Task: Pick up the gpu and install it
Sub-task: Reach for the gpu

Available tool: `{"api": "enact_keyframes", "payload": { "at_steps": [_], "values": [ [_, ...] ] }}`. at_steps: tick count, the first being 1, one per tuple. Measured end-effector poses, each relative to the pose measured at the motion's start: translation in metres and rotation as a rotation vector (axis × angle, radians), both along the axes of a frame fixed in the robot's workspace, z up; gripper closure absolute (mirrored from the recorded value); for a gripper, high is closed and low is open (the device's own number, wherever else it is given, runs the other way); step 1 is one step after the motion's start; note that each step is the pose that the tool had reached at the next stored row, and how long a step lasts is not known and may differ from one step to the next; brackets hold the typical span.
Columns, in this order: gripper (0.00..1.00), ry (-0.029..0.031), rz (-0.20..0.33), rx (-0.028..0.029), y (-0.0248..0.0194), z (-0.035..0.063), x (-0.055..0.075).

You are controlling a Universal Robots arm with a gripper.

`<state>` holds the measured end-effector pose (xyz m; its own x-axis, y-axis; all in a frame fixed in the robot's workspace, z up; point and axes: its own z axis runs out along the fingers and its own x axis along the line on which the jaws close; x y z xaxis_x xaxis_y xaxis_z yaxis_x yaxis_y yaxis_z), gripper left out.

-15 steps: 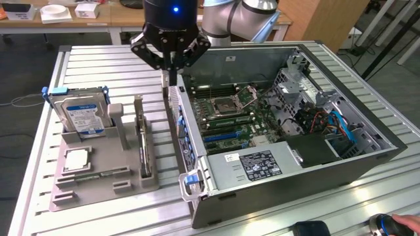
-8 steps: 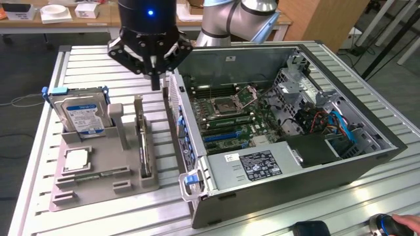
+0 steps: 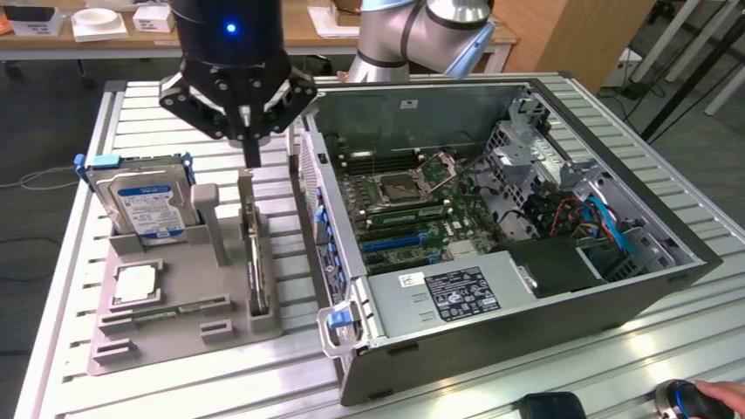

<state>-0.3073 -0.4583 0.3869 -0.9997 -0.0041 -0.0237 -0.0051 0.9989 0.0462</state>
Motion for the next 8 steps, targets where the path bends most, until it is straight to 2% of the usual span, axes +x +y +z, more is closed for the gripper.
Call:
{"api": "enact_keyframes", "payload": {
  "at_steps": [3,8],
  "values": [
    [0.90,-0.0001,0.001,0.0001,-0.0015,-0.0004,-0.0058],
    [0.90,0.0000,0.001,0.0000,-0.0016,-0.0004,-0.0059]
  ]
}}
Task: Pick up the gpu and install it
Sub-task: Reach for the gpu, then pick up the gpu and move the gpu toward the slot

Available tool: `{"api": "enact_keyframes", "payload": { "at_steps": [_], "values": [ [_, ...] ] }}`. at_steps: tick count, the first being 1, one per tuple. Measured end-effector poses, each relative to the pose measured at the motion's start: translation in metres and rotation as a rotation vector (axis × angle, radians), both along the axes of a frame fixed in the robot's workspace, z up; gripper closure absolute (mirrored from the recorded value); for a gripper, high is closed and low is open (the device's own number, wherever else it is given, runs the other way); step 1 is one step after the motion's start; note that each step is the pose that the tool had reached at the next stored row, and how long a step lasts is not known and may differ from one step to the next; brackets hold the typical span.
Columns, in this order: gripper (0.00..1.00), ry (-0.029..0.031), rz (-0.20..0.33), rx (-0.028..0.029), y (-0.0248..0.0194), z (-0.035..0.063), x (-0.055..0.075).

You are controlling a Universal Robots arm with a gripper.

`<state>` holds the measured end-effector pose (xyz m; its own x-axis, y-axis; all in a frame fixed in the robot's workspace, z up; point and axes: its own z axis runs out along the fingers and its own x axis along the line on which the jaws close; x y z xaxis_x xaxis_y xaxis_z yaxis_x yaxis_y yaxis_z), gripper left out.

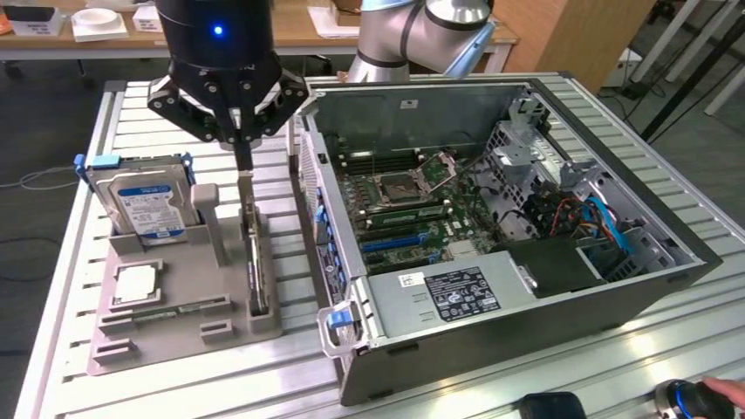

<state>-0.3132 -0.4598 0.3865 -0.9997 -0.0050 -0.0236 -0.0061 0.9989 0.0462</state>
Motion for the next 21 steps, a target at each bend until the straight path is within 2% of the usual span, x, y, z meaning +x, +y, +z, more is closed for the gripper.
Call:
{"api": "enact_keyframes", "payload": {
  "at_steps": [4,14,21],
  "values": [
    [0.90,0.0001,0.000,-0.0001,0.0000,0.0000,0.000],
    [0.90,0.0000,0.000,0.0000,-0.0010,-0.0003,-0.011],
    [0.90,-0.0001,0.000,0.0000,-0.0010,-0.0003,-0.011]
  ]
}}
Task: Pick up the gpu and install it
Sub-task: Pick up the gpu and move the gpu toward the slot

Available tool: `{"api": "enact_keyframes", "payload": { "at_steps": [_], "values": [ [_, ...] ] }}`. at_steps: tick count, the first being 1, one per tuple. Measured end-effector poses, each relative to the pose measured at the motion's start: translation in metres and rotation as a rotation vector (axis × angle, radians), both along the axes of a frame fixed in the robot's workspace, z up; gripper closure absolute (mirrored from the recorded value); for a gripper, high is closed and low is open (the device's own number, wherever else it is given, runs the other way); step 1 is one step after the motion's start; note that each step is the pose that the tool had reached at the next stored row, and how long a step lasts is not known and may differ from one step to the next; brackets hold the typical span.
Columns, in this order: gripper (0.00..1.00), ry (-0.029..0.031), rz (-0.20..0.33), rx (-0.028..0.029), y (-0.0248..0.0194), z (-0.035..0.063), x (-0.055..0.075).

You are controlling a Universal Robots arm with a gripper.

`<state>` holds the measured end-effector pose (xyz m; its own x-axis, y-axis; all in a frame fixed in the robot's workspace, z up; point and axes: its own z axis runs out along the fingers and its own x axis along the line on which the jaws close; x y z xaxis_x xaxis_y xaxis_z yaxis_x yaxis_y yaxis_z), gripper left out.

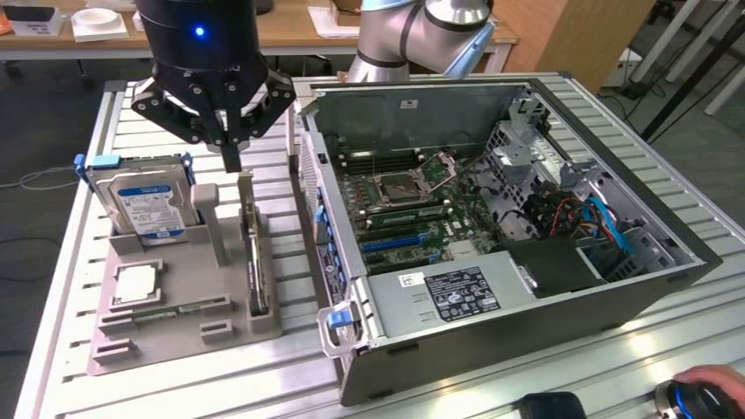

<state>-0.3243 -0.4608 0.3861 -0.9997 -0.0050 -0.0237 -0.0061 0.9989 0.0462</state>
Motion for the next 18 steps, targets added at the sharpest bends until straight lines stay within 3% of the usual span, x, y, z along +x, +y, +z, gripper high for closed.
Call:
{"api": "enact_keyframes", "payload": {
  "at_steps": [12,13,14,18],
  "values": [
    [0.89,0.0001,0.000,0.0000,0.0000,0.0000,0.0000],
    [0.77,0.0000,0.000,0.0000,0.0000,0.0000,0.0000],
    [0.77,0.0000,0.000,0.0000,0.0000,0.0000,0.0000],
    [0.59,0.0000,0.000,0.0000,0.0000,0.0000,0.0000]
  ]
}}
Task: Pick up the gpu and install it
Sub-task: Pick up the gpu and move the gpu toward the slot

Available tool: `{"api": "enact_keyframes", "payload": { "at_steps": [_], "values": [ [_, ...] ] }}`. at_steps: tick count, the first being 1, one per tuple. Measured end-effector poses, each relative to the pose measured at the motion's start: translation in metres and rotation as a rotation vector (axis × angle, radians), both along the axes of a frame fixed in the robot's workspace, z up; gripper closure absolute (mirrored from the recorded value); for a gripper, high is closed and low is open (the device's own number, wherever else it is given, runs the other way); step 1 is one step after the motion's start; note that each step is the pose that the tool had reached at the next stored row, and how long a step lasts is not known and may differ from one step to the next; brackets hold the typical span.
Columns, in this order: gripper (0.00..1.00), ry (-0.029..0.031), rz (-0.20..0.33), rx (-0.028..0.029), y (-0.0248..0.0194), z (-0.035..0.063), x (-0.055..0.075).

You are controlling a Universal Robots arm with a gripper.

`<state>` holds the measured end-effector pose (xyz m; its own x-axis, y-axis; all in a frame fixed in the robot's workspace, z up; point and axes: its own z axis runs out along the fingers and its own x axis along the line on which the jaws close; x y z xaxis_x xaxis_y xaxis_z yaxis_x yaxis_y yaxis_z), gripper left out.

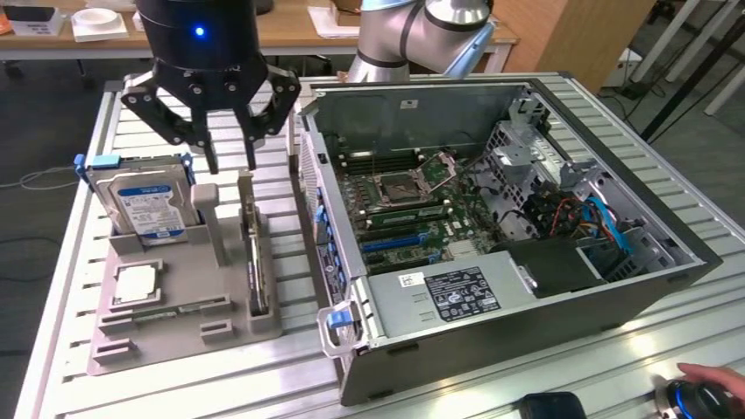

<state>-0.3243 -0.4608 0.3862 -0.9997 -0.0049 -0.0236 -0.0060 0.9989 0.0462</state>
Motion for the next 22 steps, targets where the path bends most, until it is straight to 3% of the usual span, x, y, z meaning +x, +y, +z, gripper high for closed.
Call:
{"api": "enact_keyframes", "payload": {
  "at_steps": [4,6,9,10,16,22],
  "values": [
    [0.47,0.0000,0.000,0.0000,0.0000,0.0000,0.0000],
    [0.36,0.0000,0.000,0.0000,0.0000,0.0000,0.0000],
    [0.30,0.0000,0.000,0.0000,0.0000,0.0000,0.0000],
    [0.24,0.0000,0.000,0.0000,0.0000,0.0000,0.0000],
    [0.24,0.0000,0.000,-0.0004,0.0000,-0.0002,0.0000],
    [0.24,-0.0001,0.000,-0.0086,0.0000,-0.0047,0.0000]
  ]
}}
